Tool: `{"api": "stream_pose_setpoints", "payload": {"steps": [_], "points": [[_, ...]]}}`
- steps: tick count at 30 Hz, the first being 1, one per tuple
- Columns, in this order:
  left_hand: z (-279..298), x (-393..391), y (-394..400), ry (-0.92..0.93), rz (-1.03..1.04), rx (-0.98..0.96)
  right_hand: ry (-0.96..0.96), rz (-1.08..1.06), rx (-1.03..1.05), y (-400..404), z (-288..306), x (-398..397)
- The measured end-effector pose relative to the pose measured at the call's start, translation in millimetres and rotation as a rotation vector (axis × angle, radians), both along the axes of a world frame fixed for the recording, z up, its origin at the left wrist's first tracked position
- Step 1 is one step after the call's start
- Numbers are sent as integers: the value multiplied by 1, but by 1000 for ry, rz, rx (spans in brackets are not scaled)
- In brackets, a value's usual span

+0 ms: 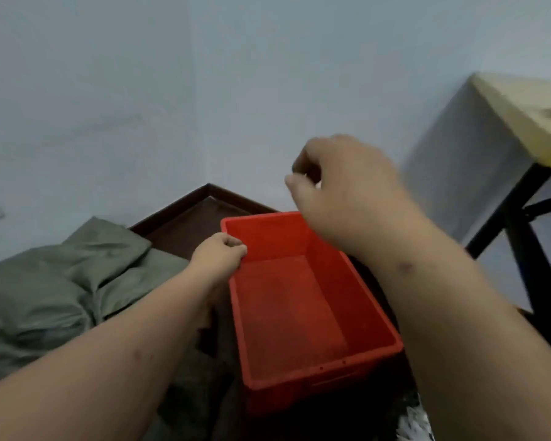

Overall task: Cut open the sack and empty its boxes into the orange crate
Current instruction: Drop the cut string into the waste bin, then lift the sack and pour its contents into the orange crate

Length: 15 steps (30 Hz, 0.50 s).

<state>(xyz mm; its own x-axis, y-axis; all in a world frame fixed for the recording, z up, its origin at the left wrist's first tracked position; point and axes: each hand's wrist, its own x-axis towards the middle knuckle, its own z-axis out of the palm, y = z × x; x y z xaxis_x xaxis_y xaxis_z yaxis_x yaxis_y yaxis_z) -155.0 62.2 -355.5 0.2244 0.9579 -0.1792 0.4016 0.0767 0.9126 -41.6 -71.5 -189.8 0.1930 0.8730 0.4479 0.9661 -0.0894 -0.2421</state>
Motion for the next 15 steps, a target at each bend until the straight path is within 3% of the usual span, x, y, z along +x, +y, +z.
{"api": "stream_pose_setpoints", "payload": {"steps": [3,6,10,13,15], "points": [[-54,-64,7,137,148,-77,80,74,-387,38,-84,-24],[-102,-128,13,394,209,-156,186,137,-723,59,-161,-51],[-151,-194,16,668,262,-202,275,201,-1005,78,-239,-94],[-171,-218,12,700,411,-175,334,213,-1120,88,-283,-124],[-179,-224,18,572,524,-180,416,205,-1158,93,-302,-139]]}}
